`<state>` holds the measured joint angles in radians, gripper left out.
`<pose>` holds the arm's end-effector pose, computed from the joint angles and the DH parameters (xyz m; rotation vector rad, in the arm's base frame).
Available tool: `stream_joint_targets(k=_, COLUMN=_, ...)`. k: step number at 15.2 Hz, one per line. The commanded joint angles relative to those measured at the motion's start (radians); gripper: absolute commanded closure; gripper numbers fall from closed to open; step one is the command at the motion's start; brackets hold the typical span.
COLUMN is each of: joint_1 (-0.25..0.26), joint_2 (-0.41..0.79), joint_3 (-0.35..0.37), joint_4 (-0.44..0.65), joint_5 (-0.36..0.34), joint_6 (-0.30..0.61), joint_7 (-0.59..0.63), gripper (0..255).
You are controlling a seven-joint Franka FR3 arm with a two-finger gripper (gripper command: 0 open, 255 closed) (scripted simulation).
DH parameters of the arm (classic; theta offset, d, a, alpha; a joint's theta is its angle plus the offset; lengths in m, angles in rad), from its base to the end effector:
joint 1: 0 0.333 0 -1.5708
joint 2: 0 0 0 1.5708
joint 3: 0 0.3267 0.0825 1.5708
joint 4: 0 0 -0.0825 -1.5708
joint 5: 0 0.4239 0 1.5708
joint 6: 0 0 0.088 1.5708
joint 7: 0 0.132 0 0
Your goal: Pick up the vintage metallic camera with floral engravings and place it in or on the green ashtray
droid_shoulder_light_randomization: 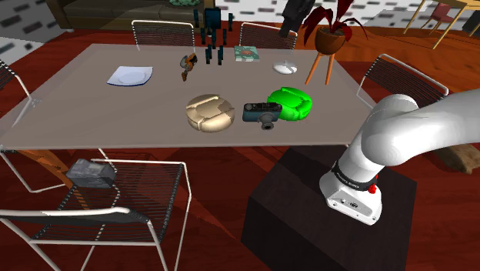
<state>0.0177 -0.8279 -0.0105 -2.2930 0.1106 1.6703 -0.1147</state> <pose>0.3409 0.0148 0.6310 -3.0114 -0.1882 -0.3196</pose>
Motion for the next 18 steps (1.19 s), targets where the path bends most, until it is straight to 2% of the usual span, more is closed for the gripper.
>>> stream_joint_targets(k=1, joint_1=0.000, joint_2=0.000, joint_3=0.000, joint_4=0.000, joint_5=0.000, joint_6=0.000, joint_7=0.000, gripper=0)
stream_joint_targets(k=10, joint_1=0.029, joint_2=0.108, joint_3=-0.010, joint_4=-0.201, joint_5=-0.093, joint_6=0.231, joint_7=-0.178, gripper=0)
stream_joint_targets(k=18, joint_1=0.033, joint_2=0.290, joint_3=-0.023, joint_4=-0.318, joint_5=-0.196, joint_6=0.473, joint_7=-0.310, gripper=0)
